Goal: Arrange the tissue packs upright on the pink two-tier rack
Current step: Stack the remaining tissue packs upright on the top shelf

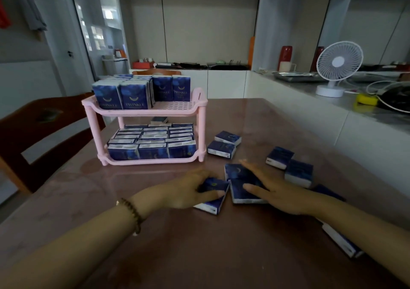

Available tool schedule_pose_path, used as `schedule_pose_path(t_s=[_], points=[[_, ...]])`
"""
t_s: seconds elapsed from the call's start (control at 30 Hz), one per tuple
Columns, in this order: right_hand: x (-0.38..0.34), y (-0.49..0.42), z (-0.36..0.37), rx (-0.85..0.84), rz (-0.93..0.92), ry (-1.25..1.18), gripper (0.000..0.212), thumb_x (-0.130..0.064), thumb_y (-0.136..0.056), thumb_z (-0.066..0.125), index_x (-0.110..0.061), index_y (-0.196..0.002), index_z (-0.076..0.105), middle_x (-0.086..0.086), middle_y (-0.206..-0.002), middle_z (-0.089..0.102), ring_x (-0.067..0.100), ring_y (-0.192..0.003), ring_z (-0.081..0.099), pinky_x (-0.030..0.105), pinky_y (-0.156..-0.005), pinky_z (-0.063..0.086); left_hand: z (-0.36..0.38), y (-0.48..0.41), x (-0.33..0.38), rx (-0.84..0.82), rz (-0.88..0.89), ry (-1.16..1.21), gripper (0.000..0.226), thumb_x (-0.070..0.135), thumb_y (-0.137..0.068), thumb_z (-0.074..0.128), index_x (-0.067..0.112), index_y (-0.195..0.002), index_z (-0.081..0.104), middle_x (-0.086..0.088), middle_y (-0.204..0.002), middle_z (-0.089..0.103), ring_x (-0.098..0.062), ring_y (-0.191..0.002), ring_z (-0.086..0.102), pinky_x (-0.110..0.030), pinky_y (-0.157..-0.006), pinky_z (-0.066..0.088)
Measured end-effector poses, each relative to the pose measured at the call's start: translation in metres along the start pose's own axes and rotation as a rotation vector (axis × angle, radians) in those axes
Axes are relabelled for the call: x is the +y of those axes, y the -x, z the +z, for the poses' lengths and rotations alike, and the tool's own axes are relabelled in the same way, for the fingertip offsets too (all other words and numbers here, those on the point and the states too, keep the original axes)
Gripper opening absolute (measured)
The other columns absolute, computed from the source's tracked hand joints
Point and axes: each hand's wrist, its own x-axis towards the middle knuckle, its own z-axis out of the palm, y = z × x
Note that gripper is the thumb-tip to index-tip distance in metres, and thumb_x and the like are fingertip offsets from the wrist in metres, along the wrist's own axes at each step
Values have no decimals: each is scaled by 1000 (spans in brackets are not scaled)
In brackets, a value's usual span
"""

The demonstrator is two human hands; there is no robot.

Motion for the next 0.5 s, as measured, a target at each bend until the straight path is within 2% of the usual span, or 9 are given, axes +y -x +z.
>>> schedule_pose_path(t_s=[0.07,0.13,0.2,0.27,0.33,0.4,0.5], points=[[3,5,-4,110,64,-71,63,-50,-92,42,-32,-145,14,-9,-152,19,1,-126,26,17,-102,22,0,7,3,19,4,62,42,39,-87,61,19,-122,50,3,-109,60,-3,-91,59,-19,-80,49],[5,9,-9,173,147,-53,65,-54,-87,47,-24,-140,27,-6,-145,27,7,-124,35,21,-98,30,0,11,5,36,0,124,37,33,-85,66,15,-114,51,7,-93,61,7,-75,57,-10,-67,47],[7,13,-13,149,198,24,67,-66,-79,46,-25,-132,42,-7,-136,38,12,-119,46,25,-97,38,1,12,5,42,-2,148,38,34,-80,71,13,-104,50,5,-86,61,4,-71,56,-15,-66,49],[5,17,-14,105,168,78,54,-72,-73,43,-35,-112,55,-8,-115,55,11,-98,56,29,-87,47,1,12,3,33,-7,183,46,36,-76,75,12,-103,47,-3,-95,64,-7,-80,60,-28,-75,54],[-1,20,-12,99,134,87,38,-67,-77,46,-41,-103,55,-14,-94,52,8,-87,53,27,-78,47,1,13,2,36,16,257,47,28,-76,77,10,-104,44,-3,-96,63,-9,-82,61,-27,-75,54],[-5,20,-9,122,121,44,41,-60,-80,54,-37,-113,57,-20,-94,48,8,-93,52,26,-81,45,2,14,2,68,39,271,44,25,-77,76,12,-103,44,4,-92,62,-5,-80,61,-21,-73,51],[-6,18,-4,153,162,-42,46,-56,-76,64,-31,-114,57,-13,-107,54,10,-103,54,27,-89,46,3,17,-2,124,47,256,40,27,-79,74,13,-106,48,6,-93,63,-6,-81,61,-23,-76,51]])
